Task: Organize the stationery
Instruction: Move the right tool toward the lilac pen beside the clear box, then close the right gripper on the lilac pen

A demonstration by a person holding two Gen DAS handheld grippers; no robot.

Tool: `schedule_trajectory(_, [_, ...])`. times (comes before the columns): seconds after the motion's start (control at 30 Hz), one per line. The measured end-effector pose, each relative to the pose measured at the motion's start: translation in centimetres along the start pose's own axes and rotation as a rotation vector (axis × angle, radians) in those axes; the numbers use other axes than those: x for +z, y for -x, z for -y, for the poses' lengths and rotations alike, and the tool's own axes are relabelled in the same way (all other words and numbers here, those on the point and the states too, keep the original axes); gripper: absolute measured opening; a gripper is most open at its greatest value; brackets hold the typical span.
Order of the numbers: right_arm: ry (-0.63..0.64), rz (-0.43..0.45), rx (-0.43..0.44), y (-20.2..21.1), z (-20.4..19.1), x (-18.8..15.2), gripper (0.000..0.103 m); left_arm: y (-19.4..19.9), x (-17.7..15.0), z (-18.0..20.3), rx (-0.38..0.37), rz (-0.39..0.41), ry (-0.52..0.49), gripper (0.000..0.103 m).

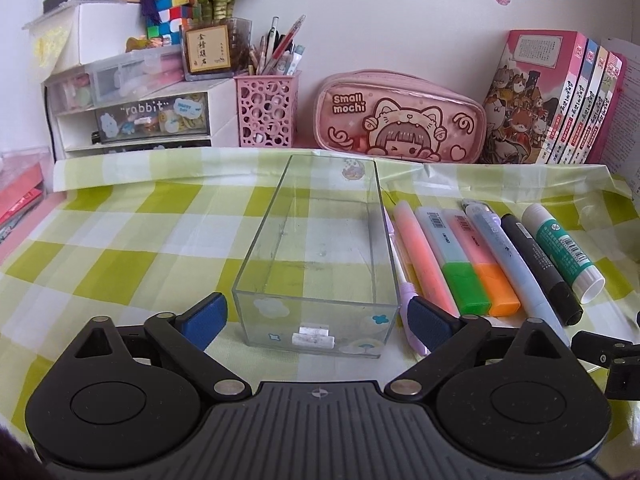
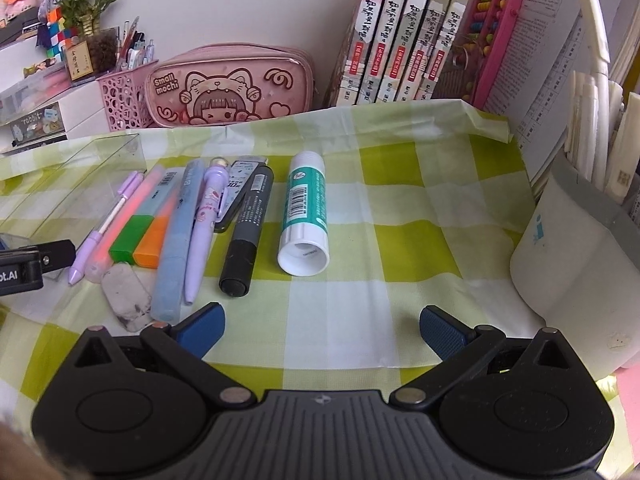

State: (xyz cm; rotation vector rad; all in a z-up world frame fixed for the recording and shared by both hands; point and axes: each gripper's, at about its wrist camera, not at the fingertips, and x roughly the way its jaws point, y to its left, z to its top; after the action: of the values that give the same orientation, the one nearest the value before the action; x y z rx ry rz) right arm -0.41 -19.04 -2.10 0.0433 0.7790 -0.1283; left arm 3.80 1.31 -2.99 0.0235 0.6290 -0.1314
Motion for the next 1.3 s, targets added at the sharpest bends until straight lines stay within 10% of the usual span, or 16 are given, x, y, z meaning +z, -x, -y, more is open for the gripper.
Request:
schedule_trajectory(0.47, [0.066,0.1,0.199,0.6,-2.7,2.5,0.102,-0.2,-0.5,-1.0,-0.089,0.072,0.049,0.076])
schedule_trajectory(0.93, [0.001,0.046,0.456,-2.4,-5.5,6.1,0.038,0.6,-0.9,-0.6,-0.037,0.092,-0.022,0.073])
schedule_trajectory(1.07, [-0.035,-0.023,0.555,-4.4,-6.9,7.6,0.031,0.9,-1.1,-1.2,-0.02,0.091,-0.011,0.073])
schedule_trajectory(1.3, [0.032,-0.119,0.473,-7.1,-10.5,8.6,0.024,1.4,-1.5,-1.8,-0.012,0.096,-0.001,0.073])
